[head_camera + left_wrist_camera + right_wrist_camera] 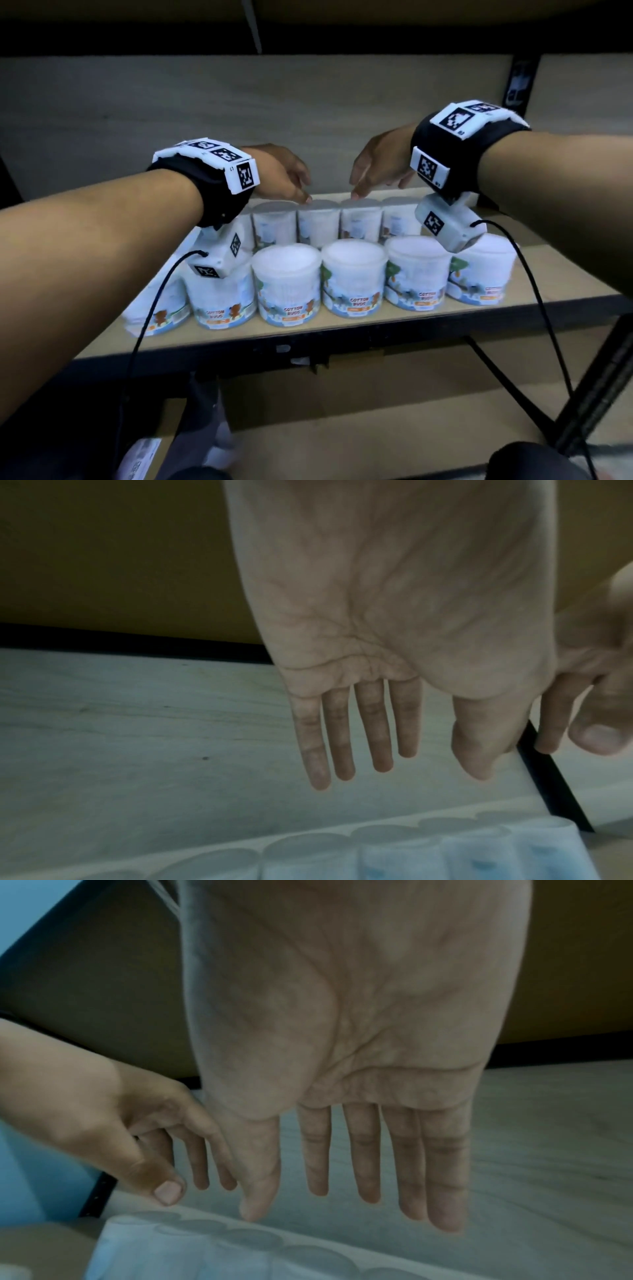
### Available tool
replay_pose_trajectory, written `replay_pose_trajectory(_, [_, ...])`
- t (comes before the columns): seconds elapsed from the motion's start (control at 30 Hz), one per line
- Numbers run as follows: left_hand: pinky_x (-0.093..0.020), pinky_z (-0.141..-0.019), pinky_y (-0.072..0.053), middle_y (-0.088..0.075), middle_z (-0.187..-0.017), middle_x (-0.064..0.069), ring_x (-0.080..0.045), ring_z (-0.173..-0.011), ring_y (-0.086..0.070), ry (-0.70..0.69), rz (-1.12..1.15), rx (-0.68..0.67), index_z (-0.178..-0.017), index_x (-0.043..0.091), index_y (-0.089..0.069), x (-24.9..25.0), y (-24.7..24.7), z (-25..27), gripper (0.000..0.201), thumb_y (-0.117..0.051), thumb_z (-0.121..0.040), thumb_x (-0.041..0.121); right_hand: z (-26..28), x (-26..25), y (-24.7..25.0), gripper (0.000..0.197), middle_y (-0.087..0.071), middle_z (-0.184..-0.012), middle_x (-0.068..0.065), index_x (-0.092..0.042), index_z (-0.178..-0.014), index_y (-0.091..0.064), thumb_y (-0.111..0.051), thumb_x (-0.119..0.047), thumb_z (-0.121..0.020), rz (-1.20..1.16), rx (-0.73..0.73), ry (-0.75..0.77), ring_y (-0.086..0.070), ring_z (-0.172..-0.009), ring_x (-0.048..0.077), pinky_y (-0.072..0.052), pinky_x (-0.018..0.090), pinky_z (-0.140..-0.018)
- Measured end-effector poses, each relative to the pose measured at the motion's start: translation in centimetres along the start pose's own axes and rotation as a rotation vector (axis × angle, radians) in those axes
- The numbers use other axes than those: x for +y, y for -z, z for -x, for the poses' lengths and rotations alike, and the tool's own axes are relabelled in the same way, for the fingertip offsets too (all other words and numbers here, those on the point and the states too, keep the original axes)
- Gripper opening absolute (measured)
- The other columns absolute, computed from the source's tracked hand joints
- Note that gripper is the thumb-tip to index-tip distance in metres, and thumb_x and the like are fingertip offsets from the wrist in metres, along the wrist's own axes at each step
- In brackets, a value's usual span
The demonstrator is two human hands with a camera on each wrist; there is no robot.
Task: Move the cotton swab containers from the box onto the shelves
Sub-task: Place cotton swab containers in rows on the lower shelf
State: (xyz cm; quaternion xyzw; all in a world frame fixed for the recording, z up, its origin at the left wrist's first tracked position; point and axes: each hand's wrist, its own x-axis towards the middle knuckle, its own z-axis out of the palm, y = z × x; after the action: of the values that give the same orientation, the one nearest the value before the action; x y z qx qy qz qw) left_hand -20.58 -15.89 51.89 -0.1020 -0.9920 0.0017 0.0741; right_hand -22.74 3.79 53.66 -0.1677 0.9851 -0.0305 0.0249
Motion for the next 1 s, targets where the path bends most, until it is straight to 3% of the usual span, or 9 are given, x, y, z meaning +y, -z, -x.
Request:
replay_pose_trajectory(0.2, [-0.020, -0.093, -0.037, -0.058, -0.132, 0.013, -0.011, -0.115, -0.054, -0.078, 0.026, -0.010, -0.137, 0.031, -0.053, 3.8, -1.2, -4.6, 0.053, -0.063, -0.088, 0.049, -1.4, 4.9, -0.2, 0.049, -0.058, -0.132, 0.006, -0.018, -0.134, -0.058, -0.066, -0.039, -0.091, 0.054, -0.006, -0.065, -0.061, -0.113, 0.030, -0.052, 0.041, -0.097])
replay_pose_trajectory(0.4, [-0.025, -0.101, -0.038, -0.055, -0.137, 0.012, -0.013, -0.123, -0.051, -0.124, -0.014, 0.007, -0.141, 0.029, -0.050, 6.4, -2.5, -8.9, 0.059, -0.063, -0.087, 0.049, -3.6, 7.9, -1.2, 0.054, -0.047, -0.143, 0.003, -0.017, -0.141, -0.050, -0.063, -0.037, -0.093, 0.090, 0.036, -0.094, -0.050, -0.125, 0.022, -0.042, 0.026, -0.087])
replay_pose_trajectory(0.47, [-0.026, -0.104, -0.037, -0.053, -0.139, 0.012, -0.013, -0.127, -0.048, -0.126, -0.030, 0.004, -0.142, 0.030, -0.048, 6.7, -2.8, -10.1, 0.061, -0.062, -0.087, 0.051, -4.3, 8.3, -1.5, 0.055, -0.046, -0.144, 0.003, -0.018, -0.142, -0.048, -0.062, -0.038, -0.093, 0.091, 0.040, -0.088, -0.050, -0.122, 0.021, -0.040, 0.024, -0.084])
replay_pose_trajectory(0.53, [-0.027, -0.106, -0.037, -0.052, -0.140, 0.012, -0.013, -0.129, -0.047, -0.120, -0.043, -0.003, -0.142, 0.032, -0.046, 7.0, -3.1, -11.4, 0.062, -0.062, -0.086, 0.052, -5.2, 8.8, -1.5, 0.057, -0.047, -0.143, 0.002, -0.018, -0.143, -0.047, -0.063, -0.038, -0.092, 0.083, 0.022, -0.083, -0.050, -0.107, 0.017, -0.040, 0.023, -0.081])
replay_pose_trajectory(0.63, [-0.025, -0.103, -0.037, -0.050, -0.141, 0.012, -0.013, -0.129, -0.046, -0.104, -0.063, -0.024, -0.142, 0.033, -0.045, 7.3, -3.9, -13.2, 0.062, -0.062, -0.086, 0.054, -6.7, 9.4, -1.5, 0.058, -0.049, -0.141, 0.003, -0.018, -0.143, -0.047, -0.065, -0.037, -0.091, 0.079, -0.015, -0.073, -0.048, -0.099, 0.015, -0.044, 0.023, -0.073])
replay_pose_trajectory(0.73, [-0.022, -0.095, -0.034, -0.049, -0.143, 0.010, -0.013, -0.128, -0.046, -0.094, -0.092, -0.051, -0.142, 0.033, -0.046, 7.6, -5.0, -15.2, 0.062, -0.062, -0.086, 0.055, -8.5, 9.8, -2.0, 0.057, -0.051, -0.140, 0.006, -0.015, -0.143, -0.048, -0.063, -0.039, -0.092, 0.144, -0.032, -0.078, -0.055, -0.113, 0.021, -0.044, 0.025, -0.077])
replay_pose_trajectory(0.83, [-0.026, -0.104, -0.032, -0.045, -0.146, 0.008, -0.015, -0.134, -0.041, -0.083, -0.123, -0.109, -0.144, 0.033, -0.044, 7.5, -6.4, -17.1, 0.069, -0.064, -0.083, 0.058, -10.3, 10.1, -2.7, 0.063, -0.051, -0.141, 0.003, -0.018, -0.143, -0.047, -0.063, -0.046, -0.090, 0.216, -0.064, -0.099, -0.052, -0.122, 0.022, -0.039, 0.027, -0.086])
replay_pose_trajectory(0.9, [-0.028, -0.107, -0.030, -0.042, -0.148, 0.007, -0.016, -0.136, -0.039, -0.075, -0.122, -0.158, -0.145, 0.033, -0.042, 7.5, -7.2, -18.3, 0.072, -0.065, -0.082, 0.060, -11.4, 10.4, -3.1, 0.067, -0.052, -0.141, 0.003, -0.017, -0.143, -0.047, -0.065, -0.049, -0.087, 0.218, -0.100, -0.119, -0.054, -0.117, 0.022, -0.041, 0.028, -0.084])
replay_pose_trajectory(1.0, [-0.029, -0.111, -0.031, -0.040, -0.150, 0.005, -0.016, -0.137, -0.038, -0.088, -0.104, -0.216, -0.145, 0.034, -0.042, 7.5, -8.2, -19.4, 0.073, -0.067, -0.081, 0.058, -12.5, 10.8, -3.5, 0.075, -0.049, -0.143, 0.003, -0.019, -0.145, -0.044, -0.067, -0.054, -0.083, 0.221, -0.128, -0.144, -0.052, -0.123, 0.023, -0.044, 0.029, -0.081])
